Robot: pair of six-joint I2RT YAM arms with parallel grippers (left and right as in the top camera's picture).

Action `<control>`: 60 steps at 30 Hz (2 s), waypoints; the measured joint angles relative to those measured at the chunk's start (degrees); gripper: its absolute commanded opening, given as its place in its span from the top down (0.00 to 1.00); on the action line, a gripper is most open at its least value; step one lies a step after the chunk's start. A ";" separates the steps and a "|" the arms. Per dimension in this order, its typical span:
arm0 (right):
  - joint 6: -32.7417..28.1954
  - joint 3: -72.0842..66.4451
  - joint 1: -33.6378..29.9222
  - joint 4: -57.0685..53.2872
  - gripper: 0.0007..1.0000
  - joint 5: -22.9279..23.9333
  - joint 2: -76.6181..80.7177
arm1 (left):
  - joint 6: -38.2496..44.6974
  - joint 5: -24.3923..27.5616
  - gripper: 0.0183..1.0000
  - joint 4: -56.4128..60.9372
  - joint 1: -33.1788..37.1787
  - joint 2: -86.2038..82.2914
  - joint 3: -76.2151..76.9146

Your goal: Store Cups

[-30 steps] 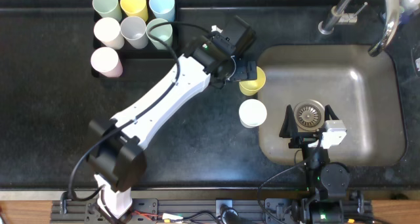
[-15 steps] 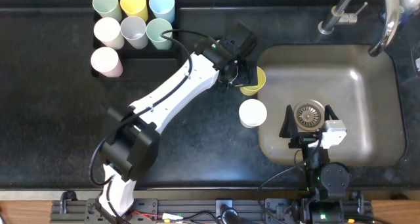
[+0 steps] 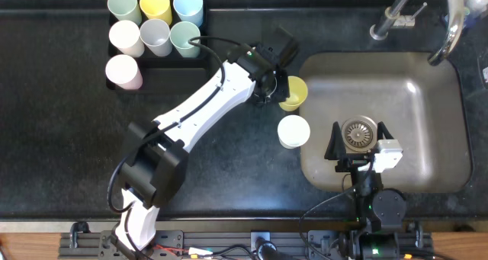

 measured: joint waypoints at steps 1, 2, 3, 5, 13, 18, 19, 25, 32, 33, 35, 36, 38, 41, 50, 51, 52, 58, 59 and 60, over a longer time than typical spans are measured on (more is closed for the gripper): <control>0.00 -0.02 0.00 0.04 0.00 0.00 0.00 | 0.24 -0.09 0.98 0.24 0.02 0.00 0.00; -0.02 0.00 0.00 0.04 0.00 0.00 0.00 | 0.17 0.17 0.98 0.57 0.20 0.00 0.00; 0.02 -0.02 0.02 0.04 0.00 0.00 0.00 | 0.15 0.11 0.98 0.85 0.39 0.00 0.00; 0.02 -0.02 0.00 0.04 0.00 0.02 0.00 | 0.22 -0.11 0.98 0.90 0.87 -0.02 0.00; 0.00 -0.02 0.00 0.02 0.00 0.00 0.00 | 0.20 -3.61 0.98 -4.37 8.33 -6.05 -0.02; 0.00 -0.02 0.00 0.04 0.00 0.00 0.00 | -0.48 -5.05 0.98 -13.75 21.35 -14.75 0.07; 0.00 -0.02 0.00 0.04 0.00 0.00 0.00 | -0.70 -5.49 0.98 -16.15 24.85 -16.11 0.13; 0.02 0.00 0.00 0.04 0.00 0.00 0.00 | -0.87 -7.43 0.98 -23.69 37.18 -17.53 -0.04; 0.00 0.00 0.00 0.04 0.00 0.02 0.00 | -0.85 -9.27 0.98 -20.13 38.86 -17.53 -3.23; 0.00 -0.02 0.00 0.07 0.00 0.02 0.00 | -0.87 -9.40 0.98 -19.52 38.86 -17.53 -3.89; 0.00 0.00 0.00 0.07 0.00 0.00 0.00 | -0.90 -9.66 0.98 -18.38 38.91 -17.53 -5.14; 0.02 -0.02 0.00 0.07 0.00 0.00 0.00 | -0.90 -9.79 0.98 -18.08 38.95 -17.51 -5.44; -0.02 -0.02 0.00 0.04 0.00 0.00 0.00 | -0.90 -9.81 0.98 -17.33 39.15 -17.46 -5.60; 0.00 -0.02 0.00 0.04 0.00 0.00 0.00 | -0.90 -9.79 0.98 -16.85 39.67 -17.35 -5.60; 0.00 0.00 0.00 0.04 0.00 0.00 0.00 | -0.90 -9.75 0.98 -15.41 39.89 -12.92 -5.60; 0.02 0.00 0.00 0.07 0.00 0.00 0.00 | -0.90 -9.73 0.98 -15.13 39.89 -12.48 -5.60; 0.00 0.00 0.02 0.04 0.00 0.00 0.00 | -0.90 -9.70 0.98 -14.84 39.89 -12.09 -5.60; 0.00 0.00 0.00 0.02 0.00 0.00 0.00 | -0.90 -9.29 0.98 -13.84 39.89 -9.90 -5.60; 0.00 -0.02 0.00 0.04 0.00 0.02 0.00 | -0.90 -9.27 0.98 -13.81 39.89 -9.51 -5.60; 0.00 0.00 0.00 0.02 0.00 0.00 0.00 | -0.90 -9.18 0.98 -13.81 39.89 -9.25 -5.60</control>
